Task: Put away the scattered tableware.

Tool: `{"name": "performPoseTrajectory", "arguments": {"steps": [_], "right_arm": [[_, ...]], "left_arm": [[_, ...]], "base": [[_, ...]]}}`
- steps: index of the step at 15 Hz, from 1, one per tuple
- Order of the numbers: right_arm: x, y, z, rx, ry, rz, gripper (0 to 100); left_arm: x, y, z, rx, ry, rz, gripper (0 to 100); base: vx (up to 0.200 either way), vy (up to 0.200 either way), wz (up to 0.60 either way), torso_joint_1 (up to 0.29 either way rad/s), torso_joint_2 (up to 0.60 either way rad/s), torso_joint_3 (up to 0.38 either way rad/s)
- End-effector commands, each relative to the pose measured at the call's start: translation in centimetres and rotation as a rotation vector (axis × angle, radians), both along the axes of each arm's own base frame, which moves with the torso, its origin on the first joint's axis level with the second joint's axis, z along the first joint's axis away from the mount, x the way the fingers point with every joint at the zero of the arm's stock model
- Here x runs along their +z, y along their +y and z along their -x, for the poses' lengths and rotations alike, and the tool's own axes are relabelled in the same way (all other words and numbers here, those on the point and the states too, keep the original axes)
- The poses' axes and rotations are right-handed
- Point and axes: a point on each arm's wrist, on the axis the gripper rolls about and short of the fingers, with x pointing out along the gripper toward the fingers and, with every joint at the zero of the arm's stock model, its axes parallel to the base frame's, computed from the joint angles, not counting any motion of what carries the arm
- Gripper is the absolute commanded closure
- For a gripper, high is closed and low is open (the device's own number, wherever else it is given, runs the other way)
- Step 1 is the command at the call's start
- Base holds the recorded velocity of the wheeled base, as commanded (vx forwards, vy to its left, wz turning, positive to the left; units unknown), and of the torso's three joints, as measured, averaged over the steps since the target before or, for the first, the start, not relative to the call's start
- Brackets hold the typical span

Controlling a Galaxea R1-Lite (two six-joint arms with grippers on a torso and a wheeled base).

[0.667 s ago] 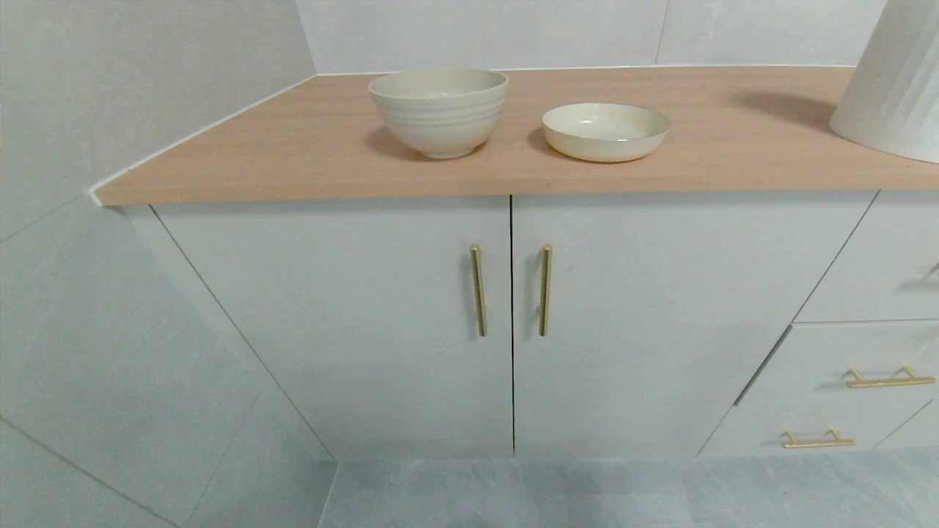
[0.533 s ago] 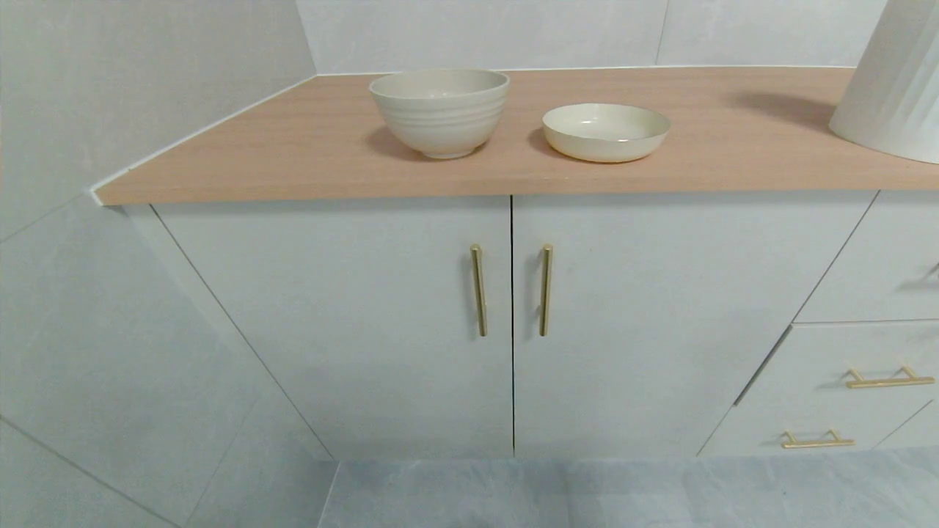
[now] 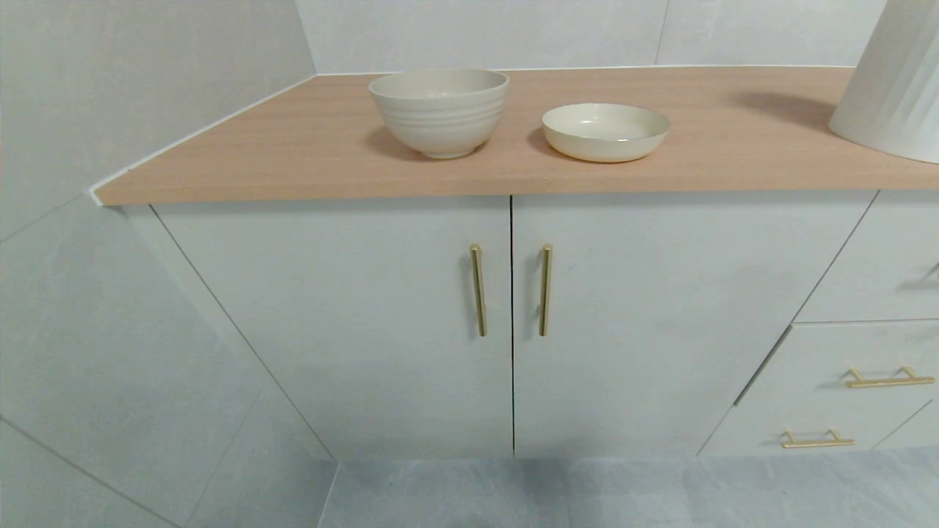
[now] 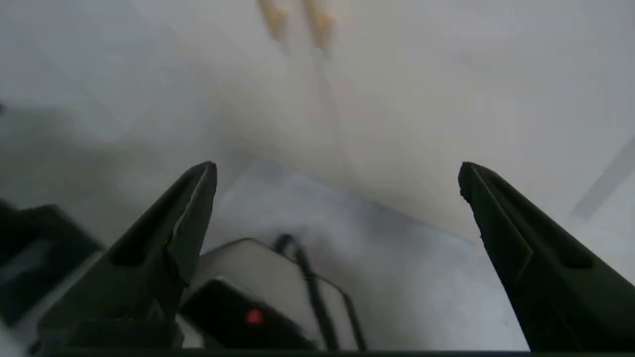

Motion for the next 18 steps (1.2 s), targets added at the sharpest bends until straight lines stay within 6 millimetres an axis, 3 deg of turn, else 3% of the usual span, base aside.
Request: {"name": "performPoseTrajectory", "arguments": {"steps": [1, 2, 6, 9, 14, 18], "right_arm": [[2.6, 2.5, -7.5, 0.189, 0.139, -0.002, 0], [3.4, 4.6, -10.9, 0.257, 0.127, -0.004, 0], [5.6, 9.4, -16.6, 0.350, 0.106, -0.016, 0], [6.9, 12.0, -18.2, 0.410, 0.083, -0.031, 0], [3.7, 15.6, -21.0, 0.412, 0.170, -0.052, 0], [2.7, 17.0, -22.7, 0.346, 0.137, -0.119, 0]], "left_arm": [[0.0, 0.0, 0.0, 0.000, 0.000, 0.000, 0], [0.0, 0.0, 0.0, 0.000, 0.000, 0.000, 0], [0.0, 0.0, 0.0, 0.000, 0.000, 0.000, 0], [0.0, 0.0, 0.0, 0.000, 0.000, 0.000, 0], [0.0, 0.0, 0.0, 0.000, 0.000, 0.001, 0], [0.0, 0.0, 0.0, 0.000, 0.000, 0.001, 0]], "base": [[0.000, 0.000, 0.00, 0.000, 0.00, 0.000], [0.000, 0.000, 0.00, 0.000, 0.00, 0.000], [0.000, 0.000, 0.00, 0.000, 0.00, 0.000], [0.000, 0.000, 0.00, 0.000, 0.00, 0.000], [0.000, 0.000, 0.00, 0.000, 0.00, 0.000], [0.000, 0.000, 0.00, 0.000, 0.00, 0.000]]}}
